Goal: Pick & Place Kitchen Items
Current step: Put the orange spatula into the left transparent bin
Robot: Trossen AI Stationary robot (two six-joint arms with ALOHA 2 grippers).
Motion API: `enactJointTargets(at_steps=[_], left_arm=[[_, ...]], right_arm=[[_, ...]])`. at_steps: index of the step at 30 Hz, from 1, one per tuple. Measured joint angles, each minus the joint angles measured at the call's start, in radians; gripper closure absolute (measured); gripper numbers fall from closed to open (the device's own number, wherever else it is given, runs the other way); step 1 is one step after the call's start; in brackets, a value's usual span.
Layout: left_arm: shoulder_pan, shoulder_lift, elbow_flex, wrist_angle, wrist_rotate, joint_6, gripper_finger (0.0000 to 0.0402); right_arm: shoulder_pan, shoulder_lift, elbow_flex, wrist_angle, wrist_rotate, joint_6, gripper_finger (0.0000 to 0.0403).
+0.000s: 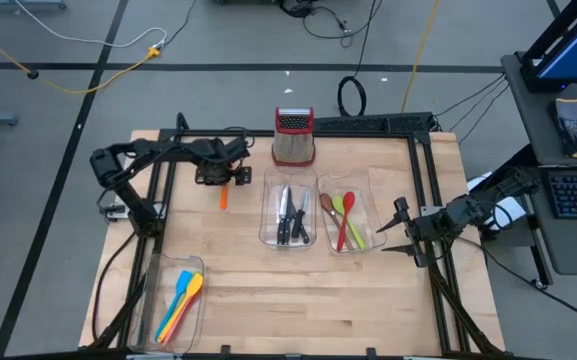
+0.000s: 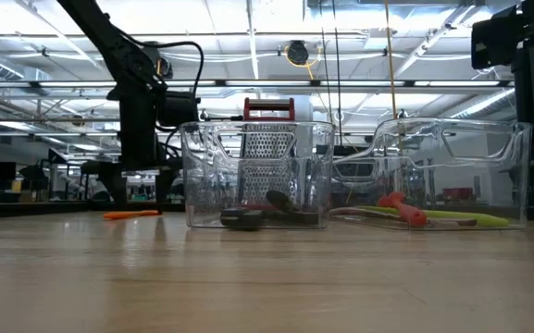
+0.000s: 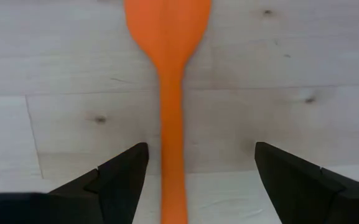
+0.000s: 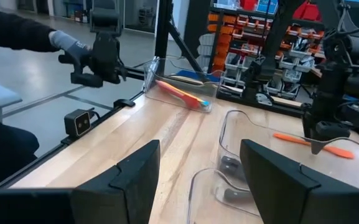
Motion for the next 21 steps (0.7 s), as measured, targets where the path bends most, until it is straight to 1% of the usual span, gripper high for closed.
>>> enactJointTargets(at_steps=[2,5,8,12,17,19,21], left_arm=[[0.001,0.022,0.001,-0.003,0.015,-0.007,0.0109],[-0.003,0.037,0.003,-0.019,0.014,-0.011,0.0143],[-0.016,0.038,0.003,-0.028,-0.020,-0.026,0.0196],[-0.028,0.033,-0.001,-0.021,-0.049,-0.030,0.0280],[-0.037,0.033,-0.002,-0.012,-0.062,-0.029,0.0376],[-0.043,0.032,-0.002,-0.013,-0.066,-0.021,0.0389],[-0.053,0.032,-0.002,-0.020,-0.071,-0.018,0.0384]], right_arm=[[0.000,0.000,0.000,0.000,0.000,0.013,0.0188],[0.000,0.000,0.000,0.000,0.000,0.019,0.0188],[0.000,0.000,0.000,-0.001,0.000,0.020,0.0188],[0.000,0.000,0.000,-0.001,0.000,0.038,0.0188],[0.000,0.000,0.000,-0.001,0.000,0.046,0.0188],[0.000,0.000,0.000,-0.001,-0.001,0.061,0.0188],[0.000,0.000,0.000,-0.001,-0.001,0.083,0.0188]])
